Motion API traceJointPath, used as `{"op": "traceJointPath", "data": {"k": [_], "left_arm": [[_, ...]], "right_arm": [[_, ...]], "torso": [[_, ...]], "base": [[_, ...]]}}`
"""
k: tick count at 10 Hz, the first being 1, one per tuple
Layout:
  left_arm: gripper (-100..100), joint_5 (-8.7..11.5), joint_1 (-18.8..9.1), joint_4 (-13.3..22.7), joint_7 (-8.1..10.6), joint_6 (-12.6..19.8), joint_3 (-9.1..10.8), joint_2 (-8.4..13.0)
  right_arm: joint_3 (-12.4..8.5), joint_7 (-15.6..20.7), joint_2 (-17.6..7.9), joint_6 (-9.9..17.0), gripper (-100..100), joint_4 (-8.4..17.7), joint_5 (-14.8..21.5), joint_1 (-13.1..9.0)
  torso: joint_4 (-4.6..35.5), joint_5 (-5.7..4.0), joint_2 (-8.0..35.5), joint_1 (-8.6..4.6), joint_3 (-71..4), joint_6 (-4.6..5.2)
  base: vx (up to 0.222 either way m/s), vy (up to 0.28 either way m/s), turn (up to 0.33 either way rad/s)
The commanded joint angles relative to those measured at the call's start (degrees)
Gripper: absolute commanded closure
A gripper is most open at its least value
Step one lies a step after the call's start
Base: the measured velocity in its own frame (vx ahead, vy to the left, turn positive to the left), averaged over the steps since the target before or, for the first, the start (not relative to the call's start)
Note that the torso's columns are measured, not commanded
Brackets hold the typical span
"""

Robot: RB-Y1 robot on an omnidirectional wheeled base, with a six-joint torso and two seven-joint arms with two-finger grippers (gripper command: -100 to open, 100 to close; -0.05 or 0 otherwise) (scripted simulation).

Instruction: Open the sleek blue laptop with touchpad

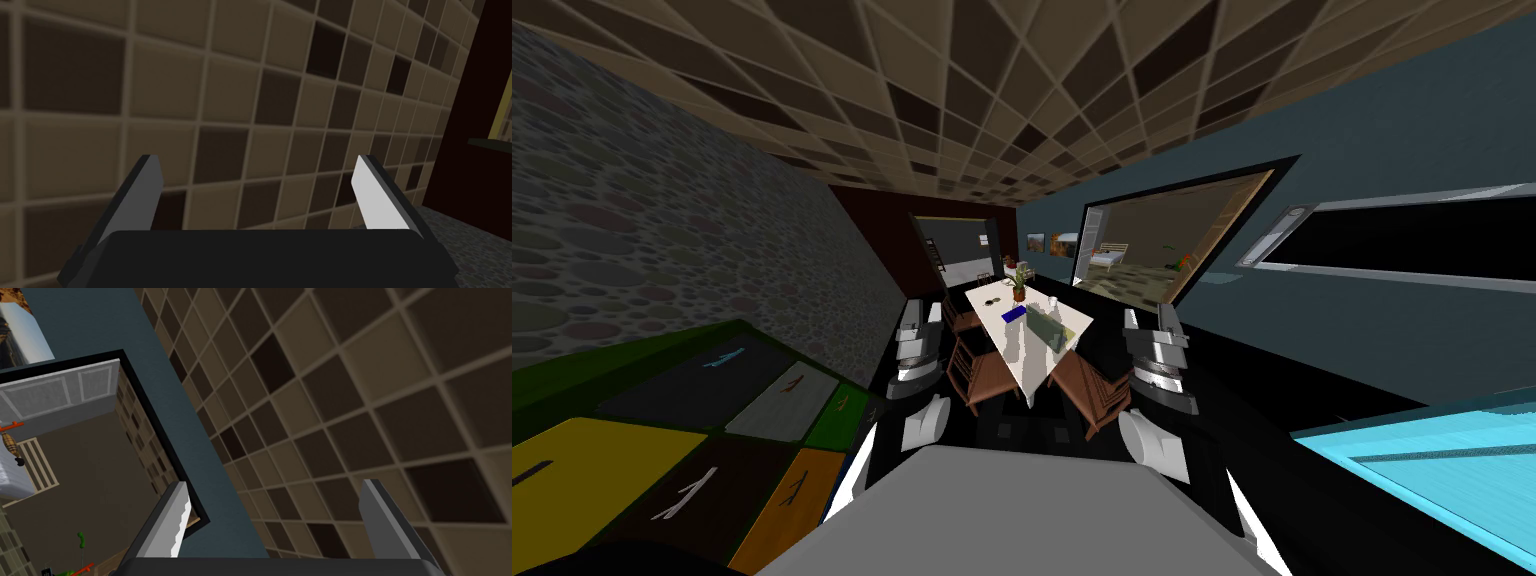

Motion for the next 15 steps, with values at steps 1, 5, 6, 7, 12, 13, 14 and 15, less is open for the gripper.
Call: {"op": "traceJointPath", "data": {"k": [1,5,6,7,12,13,14,15], "left_arm": [[0,0.0,0.0,0.0,0.0,0.0,0.0,0.0],[0,0.0,0.0,0.0,0.0,0.0,0.0,0.0],[0,0.0,0.0,0.0,0.0,0.0,0.0,0.0],[0,0.0,0.0,0.0,0.0,0.0,0.0,0.0],[0,0.0,0.0,0.0,0.0,0.0,0.0,0.0],[0,0.0,0.0,0.0,0.0,0.0,0.0,0.0],[0,0.0,0.0,0.0,0.0,0.0,0.0,0.0],[0,0.0,0.0,0.0,0.0,0.0,0.0,0.0]], "right_arm": [[0.0,0.0,0.0,0.0,0,0.0,0.0,0.0],[0.0,0.0,0.0,0.0,0,0.0,0.0,0.0],[0.0,0.0,0.0,0.0,0,0.0,0.0,0.0],[0.0,0.0,0.0,0.0,0,0.0,0.0,0.0],[-0.3,0.2,-4.6,1.9,-100,1.5,3.1,-0.8],[-0.5,0.3,-5.7,2.8,-100,2.2,4.5,-1.2],[-0.7,0.3,-6.6,3.8,-100,2.9,6.3,-1.7],[-0.9,0.5,-7.3,5.0,-100,3.8,7.9,-2.2]], "torso": [[2.3,0.0,2.3,0.0,-4.7,0.0],[18.5,0.0,18.5,0.0,-36.9,0.0],[22.7,0.0,22.7,0.0,-45.4,0.0],[26.9,0.0,26.9,0.0,-53.8,0.0],[42.1,0.0,42.1,0.0,-84.2,0.0],[42.2,0.0,42.2,0.01,-84.5,0.0],[42.3,0.0,42.3,0.0,-84.6,0.0],[42.3,0.0,42.3,0.01,-84.6,0.0]], "base": [[0.0,0.0,0.0],[0.0,0.0,0.0],[0.0,0.0,0.0],[0.0,0.0,0.0],[-0.004,0.001,0.033],[-0.015,0.002,0.092],[-0.016,0.002,0.074],[-0.018,0.006,0.078]]}}
